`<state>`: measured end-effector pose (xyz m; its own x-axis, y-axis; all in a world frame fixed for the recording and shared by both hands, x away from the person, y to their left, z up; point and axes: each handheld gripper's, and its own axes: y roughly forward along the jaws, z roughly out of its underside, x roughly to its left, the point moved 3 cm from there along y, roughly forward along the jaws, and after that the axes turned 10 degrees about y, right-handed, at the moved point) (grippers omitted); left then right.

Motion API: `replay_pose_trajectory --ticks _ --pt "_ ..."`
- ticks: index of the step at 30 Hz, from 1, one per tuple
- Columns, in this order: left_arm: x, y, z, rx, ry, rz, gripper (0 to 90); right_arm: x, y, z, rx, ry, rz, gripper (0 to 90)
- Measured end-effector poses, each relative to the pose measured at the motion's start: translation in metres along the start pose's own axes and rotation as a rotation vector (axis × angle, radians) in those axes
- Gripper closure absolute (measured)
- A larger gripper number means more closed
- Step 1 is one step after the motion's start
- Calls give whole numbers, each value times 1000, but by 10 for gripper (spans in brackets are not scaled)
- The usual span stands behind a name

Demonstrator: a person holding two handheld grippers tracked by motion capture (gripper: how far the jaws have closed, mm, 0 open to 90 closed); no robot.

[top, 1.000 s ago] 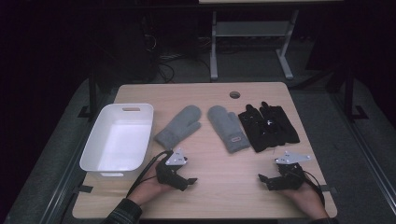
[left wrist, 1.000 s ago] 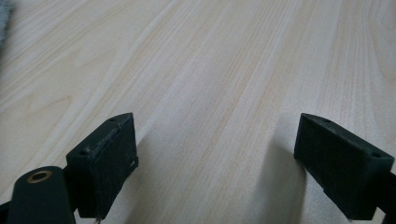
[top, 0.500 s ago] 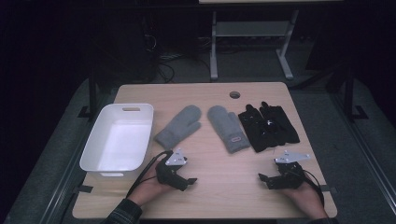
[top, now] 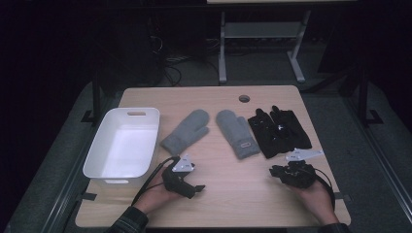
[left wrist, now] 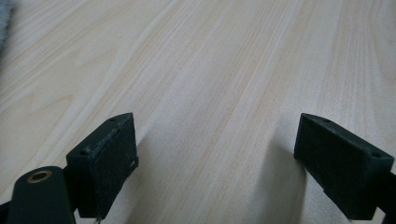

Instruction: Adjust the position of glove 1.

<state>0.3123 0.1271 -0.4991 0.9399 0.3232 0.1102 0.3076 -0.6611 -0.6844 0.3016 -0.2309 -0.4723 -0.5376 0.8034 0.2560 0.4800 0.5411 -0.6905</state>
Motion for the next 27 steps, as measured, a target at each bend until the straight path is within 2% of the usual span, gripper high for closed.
replay_pose_trajectory --ticks 1,2,10,11,15,18,27 --pt "0 0 0 0 0 0 121 0 0 0 0 0 0 840" --pt "1 0 0 2 9 -1 121 1 1 -7 -4 -19 -11 900" --pt "1 0 0 2 10 -3 121 1 12 -36 -21 -43 -35 900" --pt "1 0 0 3 9 -3 121 0 16 -45 -27 -50 -38 900" --pt "1 -1 0 8 14 -3 121 1 23 -57 -36 -59 -42 900" --pt "1 -1 0 8 11 -2 121 2 34 -70 -42 -73 -52 900" --pt "1 0 0 7 9 -2 121 3 56 -84 -26 -67 -58 900"
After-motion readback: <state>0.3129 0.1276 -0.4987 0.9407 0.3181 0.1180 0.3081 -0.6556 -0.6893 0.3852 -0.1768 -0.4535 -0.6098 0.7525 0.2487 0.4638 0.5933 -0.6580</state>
